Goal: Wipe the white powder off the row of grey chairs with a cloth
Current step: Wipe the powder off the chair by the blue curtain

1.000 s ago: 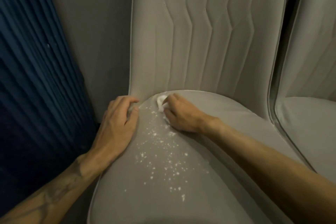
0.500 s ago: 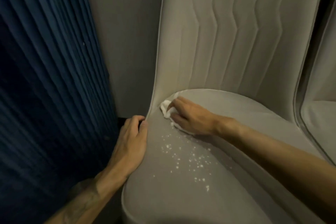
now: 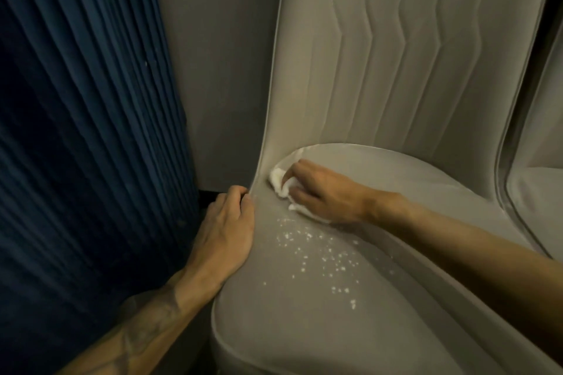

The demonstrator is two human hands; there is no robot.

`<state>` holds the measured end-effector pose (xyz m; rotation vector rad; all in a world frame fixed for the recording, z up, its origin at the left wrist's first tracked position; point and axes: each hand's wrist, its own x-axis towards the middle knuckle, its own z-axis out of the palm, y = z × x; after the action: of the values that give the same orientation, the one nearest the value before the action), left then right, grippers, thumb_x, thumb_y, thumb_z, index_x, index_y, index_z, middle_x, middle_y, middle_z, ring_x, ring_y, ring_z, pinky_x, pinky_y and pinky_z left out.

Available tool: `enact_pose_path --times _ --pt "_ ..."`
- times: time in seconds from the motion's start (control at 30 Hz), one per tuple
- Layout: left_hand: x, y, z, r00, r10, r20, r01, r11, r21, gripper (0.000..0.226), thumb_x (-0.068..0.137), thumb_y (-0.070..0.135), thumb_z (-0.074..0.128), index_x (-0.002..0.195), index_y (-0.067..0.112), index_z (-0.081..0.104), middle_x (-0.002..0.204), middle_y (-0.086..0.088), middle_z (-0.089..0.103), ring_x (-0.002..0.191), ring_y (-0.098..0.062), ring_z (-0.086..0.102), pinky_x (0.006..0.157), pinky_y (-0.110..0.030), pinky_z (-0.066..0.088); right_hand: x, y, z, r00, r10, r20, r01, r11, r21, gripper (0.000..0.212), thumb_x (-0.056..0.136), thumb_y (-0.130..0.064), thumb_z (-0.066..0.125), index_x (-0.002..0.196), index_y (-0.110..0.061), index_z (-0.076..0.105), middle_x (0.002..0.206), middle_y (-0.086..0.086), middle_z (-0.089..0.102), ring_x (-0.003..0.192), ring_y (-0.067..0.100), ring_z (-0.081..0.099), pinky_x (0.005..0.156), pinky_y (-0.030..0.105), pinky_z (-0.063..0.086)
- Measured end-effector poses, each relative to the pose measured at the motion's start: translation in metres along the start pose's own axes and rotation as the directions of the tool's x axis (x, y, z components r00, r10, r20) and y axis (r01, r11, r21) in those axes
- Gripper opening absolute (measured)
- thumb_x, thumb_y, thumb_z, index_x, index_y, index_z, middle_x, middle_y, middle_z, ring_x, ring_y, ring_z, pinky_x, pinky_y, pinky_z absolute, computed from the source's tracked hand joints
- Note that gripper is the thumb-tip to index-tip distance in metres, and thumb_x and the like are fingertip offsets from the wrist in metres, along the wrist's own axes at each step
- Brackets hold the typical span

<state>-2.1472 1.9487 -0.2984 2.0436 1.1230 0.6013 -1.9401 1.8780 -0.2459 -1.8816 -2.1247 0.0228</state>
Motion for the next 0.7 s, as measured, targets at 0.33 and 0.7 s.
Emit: enact_pose_path --times 0.33,0.7 --pt "-0.002 0.005 -0.002 1.000 0.012 0.007 -0.012 0.997 0.073 0.036 0.109 0.048 0.022 0.117 0.032 0.053 0.108 0.009 0.055 0.103 -0.019 0.055 0.094 -0.049 0.048 -0.019 0.002 -0.005 0.999 0.038 0.017 -0.037 0.999 -0.013 0.019 0.103 -0.030 0.045 0.110 -0.014 0.053 0.107 0.001 0.053 0.090 0.015 0.049 0.076 0.022 0.036" --pt "-0.001 0.004 -0.001 0.999 0.036 0.010 -0.037 0.995 0.090 0.038 0.109 0.051 0.019 0.111 0.033 0.054 0.104 0.008 0.056 0.097 -0.017 0.055 0.089 -0.048 0.050 -0.078 0.009 -0.011 0.965 0.231 -0.124 -0.226 0.973 0.050 0.021 0.100 -0.026 0.051 0.114 -0.011 0.055 0.114 0.007 0.055 0.100 0.021 0.052 0.089 0.026 0.038"
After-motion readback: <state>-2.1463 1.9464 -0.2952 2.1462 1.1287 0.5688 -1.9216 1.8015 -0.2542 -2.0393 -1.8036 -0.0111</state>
